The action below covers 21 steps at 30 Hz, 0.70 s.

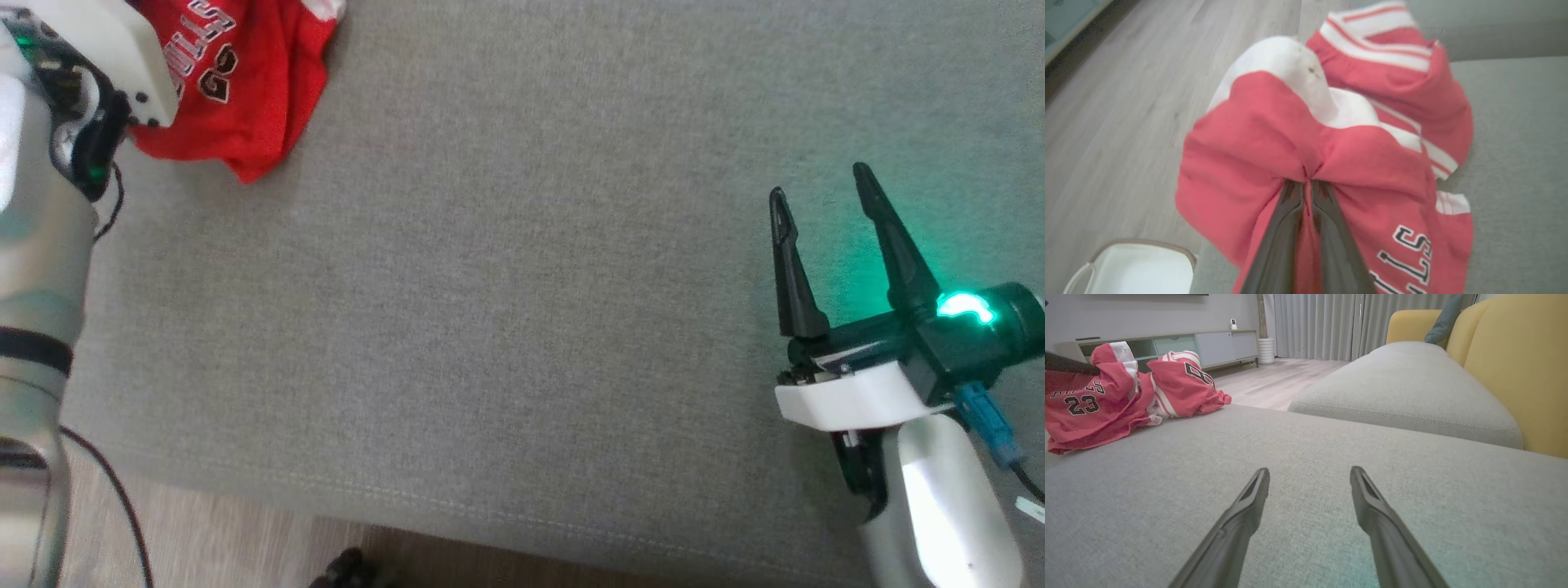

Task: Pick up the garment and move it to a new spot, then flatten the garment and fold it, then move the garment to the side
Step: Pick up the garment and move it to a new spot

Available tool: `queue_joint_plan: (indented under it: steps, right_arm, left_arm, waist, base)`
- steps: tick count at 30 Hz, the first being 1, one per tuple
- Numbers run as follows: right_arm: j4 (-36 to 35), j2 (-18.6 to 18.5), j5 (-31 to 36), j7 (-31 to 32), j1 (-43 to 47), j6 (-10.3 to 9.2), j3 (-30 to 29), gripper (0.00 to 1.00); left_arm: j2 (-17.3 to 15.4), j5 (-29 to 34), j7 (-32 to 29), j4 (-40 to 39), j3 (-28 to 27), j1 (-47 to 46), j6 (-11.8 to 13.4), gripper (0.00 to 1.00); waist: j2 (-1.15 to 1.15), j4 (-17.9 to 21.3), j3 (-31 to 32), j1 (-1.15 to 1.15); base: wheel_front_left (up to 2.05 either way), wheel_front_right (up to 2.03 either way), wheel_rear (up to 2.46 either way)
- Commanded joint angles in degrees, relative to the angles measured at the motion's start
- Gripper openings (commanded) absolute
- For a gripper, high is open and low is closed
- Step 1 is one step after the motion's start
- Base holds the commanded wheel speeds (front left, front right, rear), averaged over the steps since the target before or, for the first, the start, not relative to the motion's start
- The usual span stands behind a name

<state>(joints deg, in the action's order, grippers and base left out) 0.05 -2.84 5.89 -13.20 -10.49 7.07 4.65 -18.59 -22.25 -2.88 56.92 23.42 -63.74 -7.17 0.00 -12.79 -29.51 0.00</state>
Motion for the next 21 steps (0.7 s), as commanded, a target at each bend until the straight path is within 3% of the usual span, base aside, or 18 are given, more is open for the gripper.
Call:
queue_joint_plan:
  steps: [1, 14, 18, 21]
  right_arm:
    - [-1.0, 0.0, -0.9, -0.8, -0.9, 0.42, 1.6, 1.00]
    - [3.2, 0.0, -8.1, -1.8, 1.1, 0.42, -0.6, 1.00]
    - [2.9, 0.0, -9.7, -1.8, 1.9, 0.42, -1.1, 1.00]
    - [2.6, 0.0, -10.4, -1.8, 2.2, 0.42, -1.3, 1.00]
  left_arm:
    - [-4.8, -0.7, 0.7, -3.1, 0.0, -2.7, -0.3, 0.00]
    - [-9.8, -6.4, -2.6, -23.0, 12.7, -1.7, -0.3, 0.00]
    - [-8.3, -7.6, -2.9, -28.5, 13.3, -0.2, 0.3, 0.00]
    - [-5.7, -8.3, -2.1, -32.2, 13.3, 1.6, 2.5, 0.00]
  waist:
    - [0.00, 0.6, 3.5, 0.00]
    - [0.00, 6.2, 17.7, 0.00]
    - [0.00, 9.3, 19.7, 0.00]
    - [0.00, 11.6, 19.6, 0.00]
  base:
    - [0.00, 0.00, 0.00]
    - [0.00, 0.00, 0.00]
    - [0.00, 0.00, 0.00]
    - [0.00, 0.00, 0.00]
